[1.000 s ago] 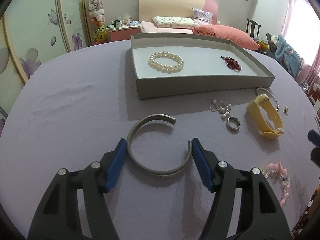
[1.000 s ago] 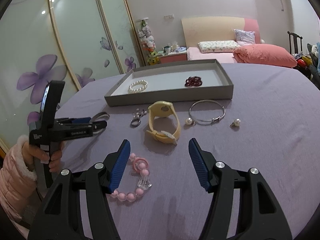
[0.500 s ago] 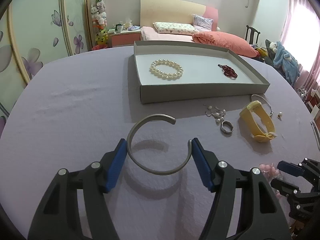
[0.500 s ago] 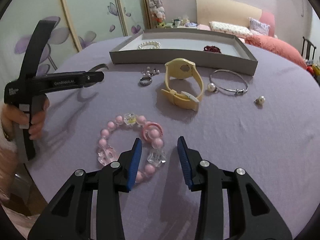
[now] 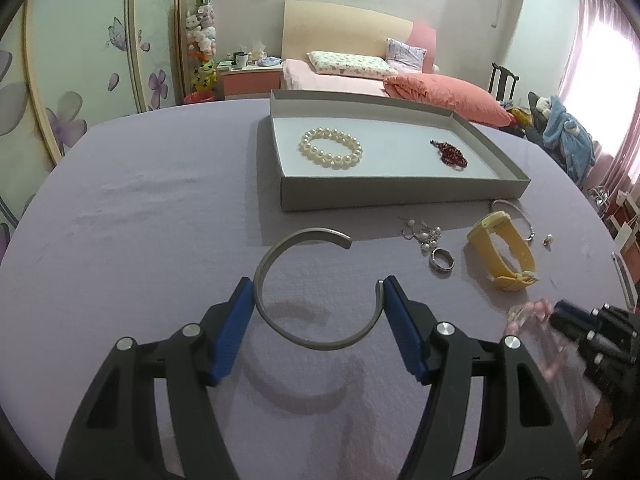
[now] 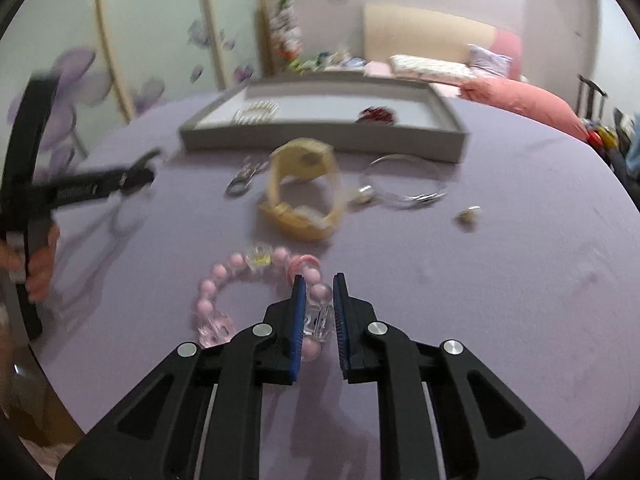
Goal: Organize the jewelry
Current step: 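Grasp the pink crystal bracelet with the right tool while the left tool holds the cuff, then carry the pink bracelet into the tray with the right tool while the left tool carries the cuff, then withdraw both tools from the tray and move the left tool to the silver ring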
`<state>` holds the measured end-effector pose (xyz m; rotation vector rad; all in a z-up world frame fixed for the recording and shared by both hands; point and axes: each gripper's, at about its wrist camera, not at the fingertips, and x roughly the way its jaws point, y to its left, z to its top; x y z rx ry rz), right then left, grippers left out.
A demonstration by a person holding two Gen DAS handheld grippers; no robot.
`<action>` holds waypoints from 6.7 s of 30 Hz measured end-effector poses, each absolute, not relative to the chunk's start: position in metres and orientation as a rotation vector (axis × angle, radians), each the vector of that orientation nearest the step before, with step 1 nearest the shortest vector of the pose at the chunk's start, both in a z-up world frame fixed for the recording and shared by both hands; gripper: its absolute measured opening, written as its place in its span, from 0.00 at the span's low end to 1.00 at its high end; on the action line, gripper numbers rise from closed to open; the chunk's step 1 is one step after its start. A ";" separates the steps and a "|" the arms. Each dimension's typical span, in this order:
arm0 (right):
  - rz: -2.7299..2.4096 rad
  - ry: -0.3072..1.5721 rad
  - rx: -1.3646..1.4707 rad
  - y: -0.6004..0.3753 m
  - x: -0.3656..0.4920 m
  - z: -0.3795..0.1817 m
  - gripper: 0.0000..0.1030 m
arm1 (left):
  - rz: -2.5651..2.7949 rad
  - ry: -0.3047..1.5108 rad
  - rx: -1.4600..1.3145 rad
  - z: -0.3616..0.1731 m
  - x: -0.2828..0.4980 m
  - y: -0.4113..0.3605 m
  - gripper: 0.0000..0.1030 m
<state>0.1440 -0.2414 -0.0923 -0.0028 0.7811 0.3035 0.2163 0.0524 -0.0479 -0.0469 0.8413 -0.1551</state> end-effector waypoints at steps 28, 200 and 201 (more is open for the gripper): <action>0.341 0.526 0.116 -0.265 0.124 -0.029 0.14 | -0.181 0.696 -0.112 -0.007 0.172 0.040 0.62; 0.251 0.467 0.180 -0.264 0.326 -0.014 0.48 | -0.073 0.551 -0.176 -0.026 0.361 -0.004 0.71; 0.251 0.467 0.179 -0.264 0.326 -0.014 0.48 | -0.073 0.552 -0.176 -0.027 0.361 -0.004 0.71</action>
